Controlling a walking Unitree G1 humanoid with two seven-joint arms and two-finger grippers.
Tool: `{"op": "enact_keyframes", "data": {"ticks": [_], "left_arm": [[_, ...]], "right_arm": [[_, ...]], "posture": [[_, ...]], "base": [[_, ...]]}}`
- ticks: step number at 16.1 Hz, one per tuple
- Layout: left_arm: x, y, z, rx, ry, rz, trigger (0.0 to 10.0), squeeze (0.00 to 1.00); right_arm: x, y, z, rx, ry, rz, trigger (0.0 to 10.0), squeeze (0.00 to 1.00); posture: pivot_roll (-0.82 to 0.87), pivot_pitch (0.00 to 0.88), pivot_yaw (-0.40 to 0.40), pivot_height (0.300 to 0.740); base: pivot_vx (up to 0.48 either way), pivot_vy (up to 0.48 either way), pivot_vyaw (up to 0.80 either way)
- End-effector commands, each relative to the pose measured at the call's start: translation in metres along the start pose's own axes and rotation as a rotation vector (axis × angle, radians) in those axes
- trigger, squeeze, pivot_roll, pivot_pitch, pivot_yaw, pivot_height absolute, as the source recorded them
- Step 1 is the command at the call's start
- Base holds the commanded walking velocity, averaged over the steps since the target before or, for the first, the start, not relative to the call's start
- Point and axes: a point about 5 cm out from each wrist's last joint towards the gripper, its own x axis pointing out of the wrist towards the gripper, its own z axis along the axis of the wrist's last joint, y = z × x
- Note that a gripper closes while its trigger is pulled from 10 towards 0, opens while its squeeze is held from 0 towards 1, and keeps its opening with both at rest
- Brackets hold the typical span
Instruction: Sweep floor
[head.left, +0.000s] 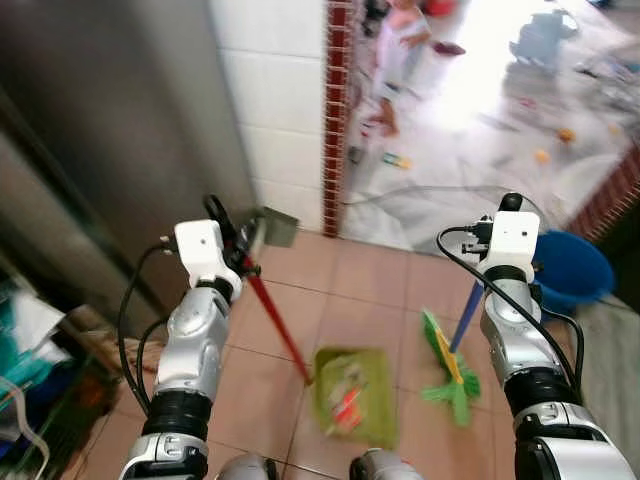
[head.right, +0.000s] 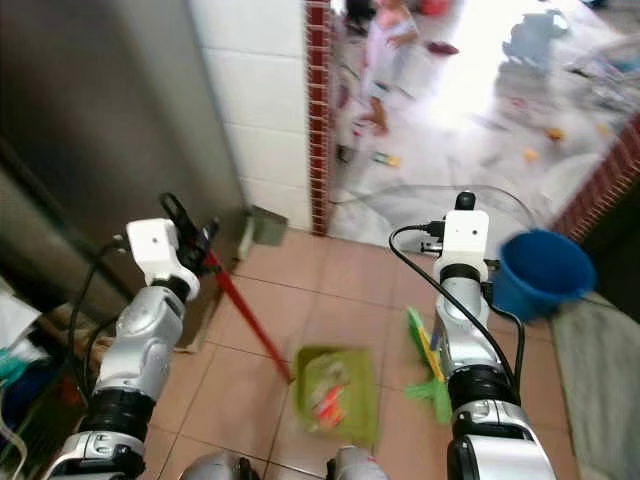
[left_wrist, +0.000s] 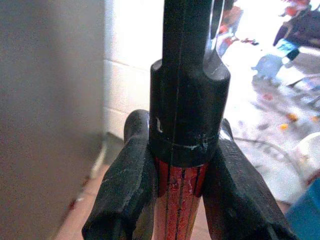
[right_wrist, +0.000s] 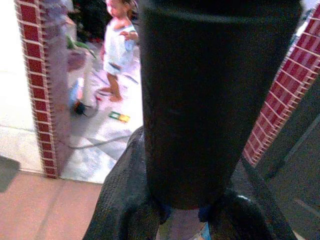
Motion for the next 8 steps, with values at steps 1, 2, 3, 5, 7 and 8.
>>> {"op": "enact_keyframes", "data": {"ticks": [1,2,3,5,7,8], "left_arm": [[0.0046,0.0024,0.0215,-0.001,-0.084,0.003,10.0,0.00],[0.0059,0.0030,0.0259,-0.005,-0.097,0.002,10.0,0.00],[0.0064,0.0029,0.0276,-0.008,-0.104,-0.001,10.0,0.00],[0.0073,0.0033,0.0288,-0.011,-0.107,-0.007,10.0,0.00],[0.0068,0.0025,0.0288,-0.012,-0.107,-0.014,10.0,0.00],[0.0064,0.0021,0.0286,-0.012,-0.106,-0.016,10.0,0.00]], "right_arm": [[-0.0007,-0.0017,-0.0055,-0.025,0.034,-0.009,10.0,0.00],[-0.0011,-0.0040,-0.0074,-0.042,0.045,-0.020,10.0,0.00],[-0.0011,-0.0054,-0.0083,-0.044,0.048,-0.025,10.0,0.00],[-0.0011,-0.0062,-0.0088,-0.049,0.053,-0.028,10.0,0.00],[-0.0013,-0.0064,-0.0095,-0.053,0.057,-0.031,10.0,0.00],[-0.0015,-0.0063,-0.0099,-0.055,0.059,-0.032,10.0,0.00]], "posture": [[-0.10,0.002,0.042,0.740],[-0.10,0.003,0.043,0.740],[-0.10,0.003,0.043,0.740],[-0.10,0.004,0.042,0.740],[-0.10,0.005,0.042,0.740],[-0.10,0.005,0.042,0.740]], "base": [[0.000,0.000,-0.80],[0.000,0.000,-0.80],[0.000,0.000,-0.80],[0.000,0.000,-0.80],[0.000,0.000,-0.80],[0.000,0.000,-0.80]]}}
